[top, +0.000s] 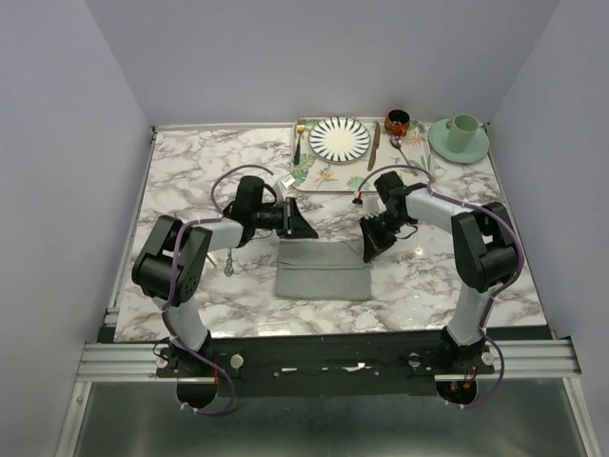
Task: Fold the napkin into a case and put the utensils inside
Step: Smooth out the 2/3-rectangle-folded napkin at the center of the board.
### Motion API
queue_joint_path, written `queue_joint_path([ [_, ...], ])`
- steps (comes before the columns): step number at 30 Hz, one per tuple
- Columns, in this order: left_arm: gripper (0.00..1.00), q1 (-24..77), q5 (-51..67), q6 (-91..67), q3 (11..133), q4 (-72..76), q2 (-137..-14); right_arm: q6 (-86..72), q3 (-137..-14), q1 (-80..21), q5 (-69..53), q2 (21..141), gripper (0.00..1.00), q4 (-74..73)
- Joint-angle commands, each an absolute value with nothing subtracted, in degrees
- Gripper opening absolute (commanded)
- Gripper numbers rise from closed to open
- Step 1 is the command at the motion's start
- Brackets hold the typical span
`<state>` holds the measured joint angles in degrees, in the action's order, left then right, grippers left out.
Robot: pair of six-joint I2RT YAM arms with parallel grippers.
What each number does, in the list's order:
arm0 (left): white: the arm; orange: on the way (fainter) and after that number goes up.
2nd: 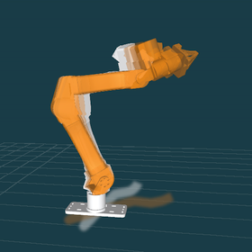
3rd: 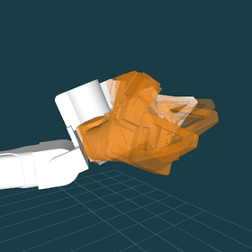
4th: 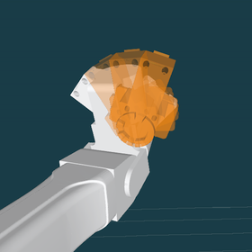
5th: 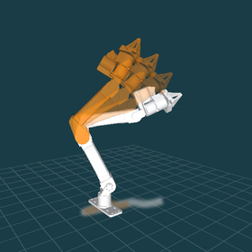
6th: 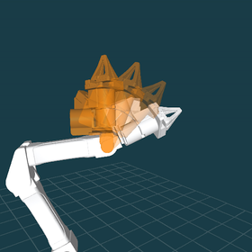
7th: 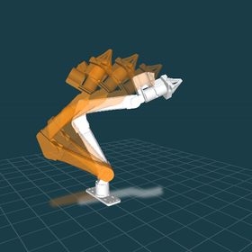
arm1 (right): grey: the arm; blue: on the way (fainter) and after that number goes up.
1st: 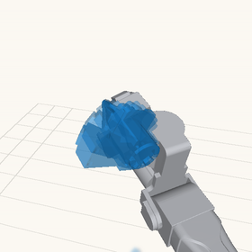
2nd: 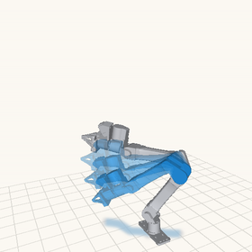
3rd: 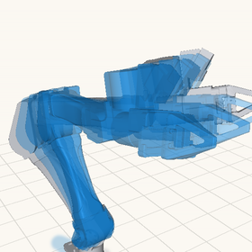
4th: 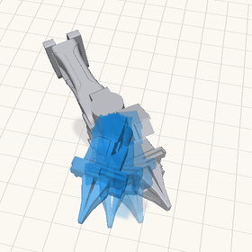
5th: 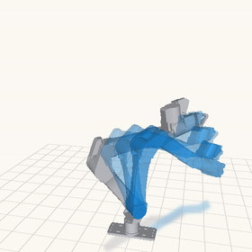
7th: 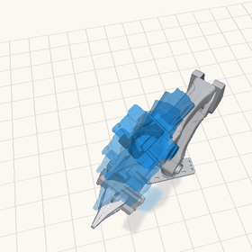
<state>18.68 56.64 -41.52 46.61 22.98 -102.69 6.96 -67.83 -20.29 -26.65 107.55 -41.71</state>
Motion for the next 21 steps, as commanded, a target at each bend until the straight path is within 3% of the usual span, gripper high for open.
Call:
queue_joint_path([
  [1, 0.15, 26.88, 48.96, -41.83, 52.99, 23.64, -102.12, 9.58, -65.66, -20.39, -23.82, 105.56, 0.01, -41.48],
  [4, 0.08, 30.67, 46.94, -46.13, 55.89, 26.97, -107.13, 9.67, -65.57, -20.48, -24.34, 104.77, 0.01, -41.92],
  [9, 0.03, 32.96, 45.36, -50.71, 58.35, 31.37, -114.68, 9.93, -64.95, -20.39, -25.22, 104.50, 0.01, -42.01],
  [19, 0.00, 32.61, 41.31, -50.01, 57.48, 27.42, -122.95, 11.60, -63.81, -20.39, -26.10, 104.06, 0.01, -43.76],
  [21, 0.00, 32.61, 41.22, -49.22, 57.57, 26.81, -123.13, 12.48, -65.20, -20.30, -26.72, 103.63, 0.08, -45.78],
])
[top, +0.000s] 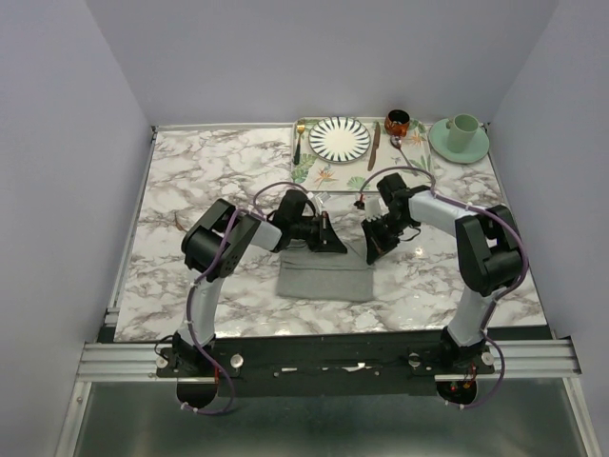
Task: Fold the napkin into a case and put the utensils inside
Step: Smooth out the 2/3-rectangle-folded napkin at the center of the board.
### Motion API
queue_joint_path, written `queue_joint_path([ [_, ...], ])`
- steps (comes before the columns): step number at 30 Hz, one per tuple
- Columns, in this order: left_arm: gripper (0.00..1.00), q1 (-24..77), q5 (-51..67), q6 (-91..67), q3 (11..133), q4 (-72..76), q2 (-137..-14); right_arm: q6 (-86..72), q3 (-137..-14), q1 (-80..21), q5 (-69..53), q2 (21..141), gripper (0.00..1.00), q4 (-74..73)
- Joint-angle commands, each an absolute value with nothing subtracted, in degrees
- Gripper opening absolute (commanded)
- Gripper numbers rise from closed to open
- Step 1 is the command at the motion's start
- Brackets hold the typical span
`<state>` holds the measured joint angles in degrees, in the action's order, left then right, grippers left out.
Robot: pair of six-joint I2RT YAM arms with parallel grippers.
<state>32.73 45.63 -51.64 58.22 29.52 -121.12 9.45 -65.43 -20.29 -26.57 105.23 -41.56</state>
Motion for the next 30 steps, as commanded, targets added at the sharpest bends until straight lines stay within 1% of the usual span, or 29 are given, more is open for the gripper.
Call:
queue_joint_path([
  [1, 0.00, 32.61, 41.13, -49.04, 57.66, 26.63, -123.22, 12.83, -66.00, -20.39, -27.33, 103.36, 0.11, -47.97],
  [2, 0.00, 32.61, 41.22, -48.87, 57.74, 26.63, -123.31, 13.09, -66.79, -20.30, -27.59, 103.01, 0.17, -49.03],
  [4, 0.00, 32.61, 41.13, -48.34, 57.92, 26.28, -123.40, 13.62, -69.60, -19.78, -28.73, 102.22, 0.23, -53.06],
  [5, 0.00, 32.78, 41.13, -48.25, 57.83, 26.19, -123.22, 14.32, -70.74, -19.60, -29.09, 102.04, 0.36, -54.65],
  [6, 0.00, 32.78, 41.22, -47.82, 57.75, 26.10, -123.14, 14.41, -71.71, -19.25, -29.18, 102.04, 0.38, -56.15],
  [12, 0.00, 32.96, 41.04, -46.85, 57.13, 26.10, -123.22, 11.87, -76.37, -13.72, -32.07, 103.62, 0.40, -59.24],
  [16, 0.00, 33.05, 41.22, -46.76, 57.30, 25.93, -123.05, 8.18, -77.96, -11.96, -39.26, 107.04, 0.43, -58.89],
  [24, 0.00, 33.13, 41.22, -46.23, 57.57, 25.58, -123.40, 1.15, -76.20, -12.04, -45.08, 109.33, 0.43, -54.06],
  [30, 0.00, 33.13, 41.40, -46.23, 57.74, 25.75, -123.31, 0.26, -73.30, -11.95, -43.24, 111.27, 0.42, -50.80],
])
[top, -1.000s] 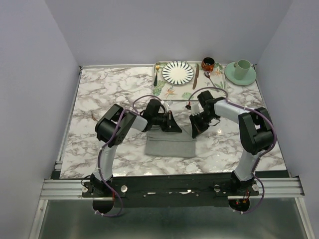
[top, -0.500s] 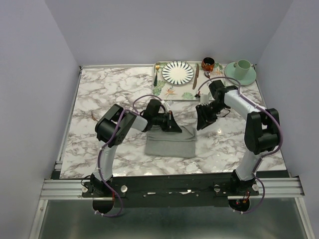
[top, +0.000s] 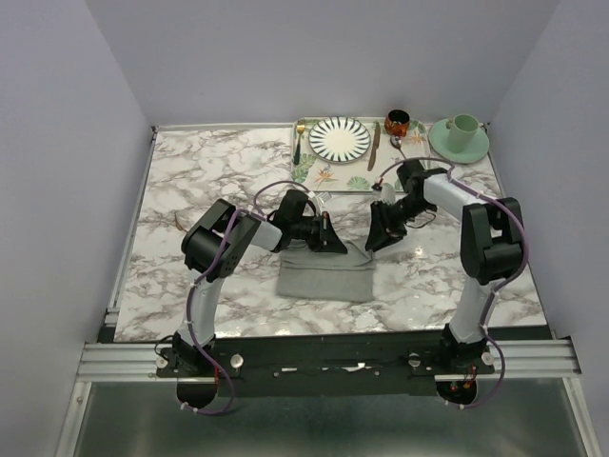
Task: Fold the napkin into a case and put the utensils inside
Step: Smooth out the 2/3-rectangle-folded napkin at the center of the board.
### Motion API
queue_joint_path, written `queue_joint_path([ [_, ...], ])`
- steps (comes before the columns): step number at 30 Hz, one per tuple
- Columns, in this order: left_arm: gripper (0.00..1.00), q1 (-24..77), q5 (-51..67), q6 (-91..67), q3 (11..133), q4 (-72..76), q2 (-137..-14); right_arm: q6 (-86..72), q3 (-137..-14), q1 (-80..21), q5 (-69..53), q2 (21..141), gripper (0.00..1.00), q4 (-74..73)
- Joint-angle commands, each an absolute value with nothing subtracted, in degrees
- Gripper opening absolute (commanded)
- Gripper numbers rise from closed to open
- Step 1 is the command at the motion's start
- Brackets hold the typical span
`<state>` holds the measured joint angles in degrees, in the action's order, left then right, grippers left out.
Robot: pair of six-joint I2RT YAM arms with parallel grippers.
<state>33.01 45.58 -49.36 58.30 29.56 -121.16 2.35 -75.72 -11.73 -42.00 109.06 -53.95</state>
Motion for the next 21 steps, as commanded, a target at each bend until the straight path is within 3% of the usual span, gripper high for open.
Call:
queue_joint_path([
  [1, 0.00, 33.13, 41.40, -46.40, 57.74, 25.84, -123.48, 0.26, -72.95, -12.04, -42.81, 111.53, 0.41, -50.63],
  [5, 0.00, 33.14, 41.57, -46.41, 57.92, 25.93, -123.40, 0.26, -70.41, -12.04, -43.06, 112.24, 0.39, -49.22],
  [9, 0.00, 33.05, 41.40, -46.14, 57.83, 25.93, -123.22, 0.26, -68.65, -12.04, -44.65, 111.62, 0.21, -48.87],
  [12, 0.00, 33.05, 41.13, -46.14, 57.92, 25.75, -123.22, 0.96, -68.12, -12.04, -44.21, 110.92, 0.17, -49.30],
  [21, 0.00, 33.05, 41.31, -45.88, 57.83, 25.75, -123.13, 0.26, -71.54, -12.04, -43.24, 111.09, 0.27, -49.39],
])
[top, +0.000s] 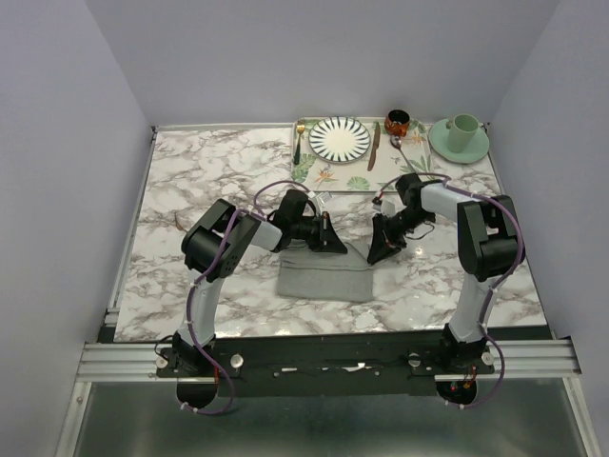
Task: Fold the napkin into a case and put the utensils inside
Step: Smooth out the 2/3-rectangle-folded napkin at the center of the board.
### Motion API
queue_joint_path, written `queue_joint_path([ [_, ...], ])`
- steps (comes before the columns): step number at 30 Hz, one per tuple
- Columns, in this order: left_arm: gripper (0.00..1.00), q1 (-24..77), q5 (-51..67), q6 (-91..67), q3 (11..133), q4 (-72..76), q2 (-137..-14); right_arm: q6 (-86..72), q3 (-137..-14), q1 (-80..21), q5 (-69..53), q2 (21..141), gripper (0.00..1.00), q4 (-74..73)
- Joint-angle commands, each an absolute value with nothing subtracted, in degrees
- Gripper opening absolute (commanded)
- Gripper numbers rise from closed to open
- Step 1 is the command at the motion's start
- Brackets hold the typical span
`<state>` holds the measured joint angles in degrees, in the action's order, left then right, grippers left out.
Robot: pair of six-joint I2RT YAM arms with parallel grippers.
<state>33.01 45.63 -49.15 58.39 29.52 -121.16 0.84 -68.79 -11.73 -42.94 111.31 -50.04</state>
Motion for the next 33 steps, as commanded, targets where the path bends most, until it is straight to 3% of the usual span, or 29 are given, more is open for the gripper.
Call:
queue_joint_path([
  [1, 0.00, 33.05, 41.40, -45.88, 57.75, 25.75, -122.96, 0.18, -72.15, -12.04, -43.24, 111.09, 0.28, -49.31],
  [7, 0.00, 33.05, 41.31, -45.62, 57.31, 25.75, -122.87, 0.18, -73.65, -12.04, -43.15, 111.80, 0.29, -49.57],
  [10, 0.00, 33.05, 41.31, -45.79, 57.39, 25.84, -123.13, 0.26, -72.69, -12.04, -43.59, 111.62, 0.24, -49.57],
  [15, 0.00, 32.96, 41.22, -46.05, 57.74, 25.84, -123.05, 1.40, -69.27, -12.04, -42.19, 111.62, 0.01, -49.75],
  [21, 0.00, 32.08, 41.92, -47.63, 56.60, 29.52, -122.26, 2.64, -65.22, -12.13, -38.42, 112.06, 0.01, -48.34],
  [27, 0.00, 32.08, 46.57, -55.45, 53.88, 44.98, -119.89, 1.06, -66.53, -14.15, -32.52, 113.29, 0.01, -45.27],
  [33, 0.05, 32.69, 47.90, -60.82, 54.75, 51.59, -114.52, 0.26, -66.71, -14.24, -32.25, 114.26, 0.01, -45.09],
])
